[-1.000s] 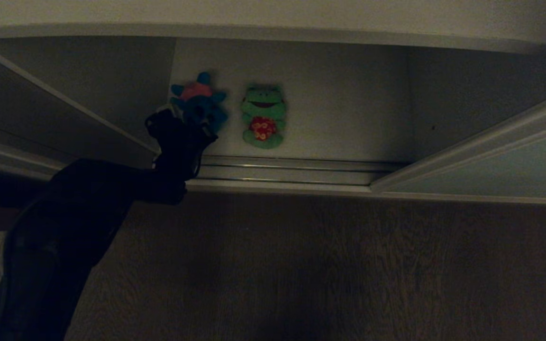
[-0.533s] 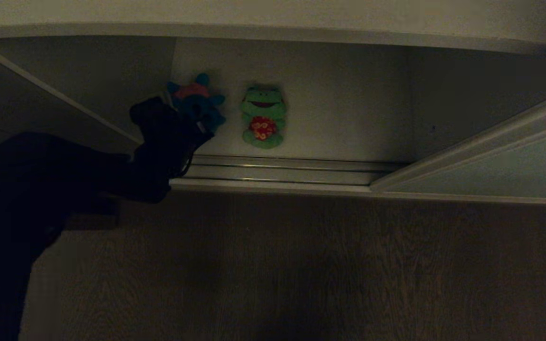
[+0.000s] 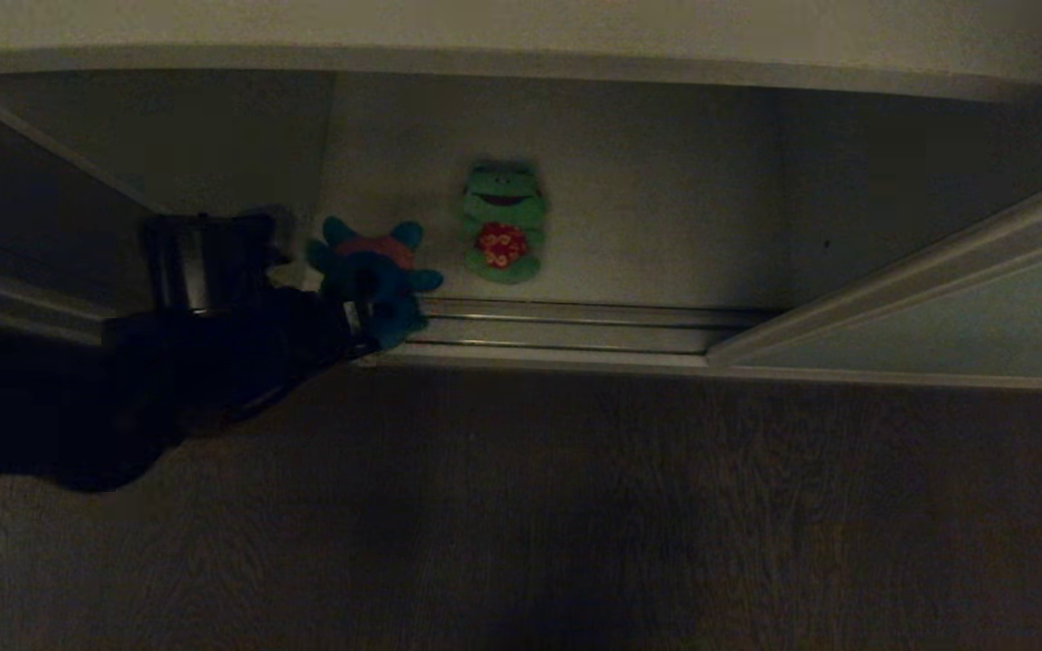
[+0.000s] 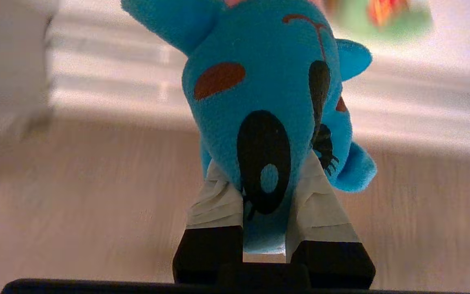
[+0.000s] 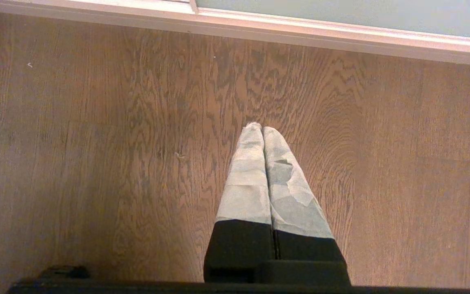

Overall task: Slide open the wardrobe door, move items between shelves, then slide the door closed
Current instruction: Place the blue doll on the higher shelf

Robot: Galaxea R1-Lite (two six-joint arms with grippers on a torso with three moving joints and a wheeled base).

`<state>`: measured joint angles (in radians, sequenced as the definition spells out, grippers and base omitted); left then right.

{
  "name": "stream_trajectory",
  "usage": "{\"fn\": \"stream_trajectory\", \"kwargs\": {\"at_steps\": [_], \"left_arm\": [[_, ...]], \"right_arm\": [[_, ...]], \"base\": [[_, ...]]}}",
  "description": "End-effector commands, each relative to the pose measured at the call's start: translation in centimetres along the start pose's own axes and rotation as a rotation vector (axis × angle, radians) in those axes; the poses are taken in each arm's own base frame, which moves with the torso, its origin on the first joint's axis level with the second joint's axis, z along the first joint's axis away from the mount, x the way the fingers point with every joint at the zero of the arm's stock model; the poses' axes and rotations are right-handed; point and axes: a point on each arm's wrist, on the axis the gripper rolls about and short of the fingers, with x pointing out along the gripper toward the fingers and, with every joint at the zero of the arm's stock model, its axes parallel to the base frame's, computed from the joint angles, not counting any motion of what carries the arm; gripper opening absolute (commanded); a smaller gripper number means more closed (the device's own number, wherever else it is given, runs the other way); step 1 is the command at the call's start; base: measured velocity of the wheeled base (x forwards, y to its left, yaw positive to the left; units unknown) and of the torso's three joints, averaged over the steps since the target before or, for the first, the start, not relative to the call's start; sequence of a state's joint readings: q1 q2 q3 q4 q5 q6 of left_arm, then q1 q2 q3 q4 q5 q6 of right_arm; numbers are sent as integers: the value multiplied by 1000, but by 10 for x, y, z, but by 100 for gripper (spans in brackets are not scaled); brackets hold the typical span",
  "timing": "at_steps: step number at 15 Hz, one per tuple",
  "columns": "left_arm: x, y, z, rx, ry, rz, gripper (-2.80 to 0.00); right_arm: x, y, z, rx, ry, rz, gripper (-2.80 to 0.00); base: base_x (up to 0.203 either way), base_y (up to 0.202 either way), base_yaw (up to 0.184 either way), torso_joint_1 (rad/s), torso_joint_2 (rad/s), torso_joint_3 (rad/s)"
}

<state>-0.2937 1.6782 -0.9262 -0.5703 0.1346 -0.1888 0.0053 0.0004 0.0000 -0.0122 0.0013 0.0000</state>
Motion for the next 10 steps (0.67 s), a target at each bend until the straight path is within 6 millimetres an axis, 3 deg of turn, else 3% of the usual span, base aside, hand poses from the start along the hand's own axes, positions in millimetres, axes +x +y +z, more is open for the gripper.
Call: {"fn": "stream_trajectory", "kwargs": {"at_steps": [1,5,7,10], "left_arm": [[-72,2,19,4,-48,-29,-280],[-174,19,9,44,55,-24,-280],[-230,31,-5,64,89,-13,-280],[-298,48,-33,66,78,51,-280]], "right_arm": [[0,0,0,0,-4,1,-280],[0,0,0,0,-4,1,-280],[0,0,0,0,-4,1,-280],[0,0,0,0,-4,1,-280]], "base": [[0,0,0,0,0,0],[0,0,0,0,0,0],[0,0,0,0,0,0],[0,0,0,0,0,0]]}}
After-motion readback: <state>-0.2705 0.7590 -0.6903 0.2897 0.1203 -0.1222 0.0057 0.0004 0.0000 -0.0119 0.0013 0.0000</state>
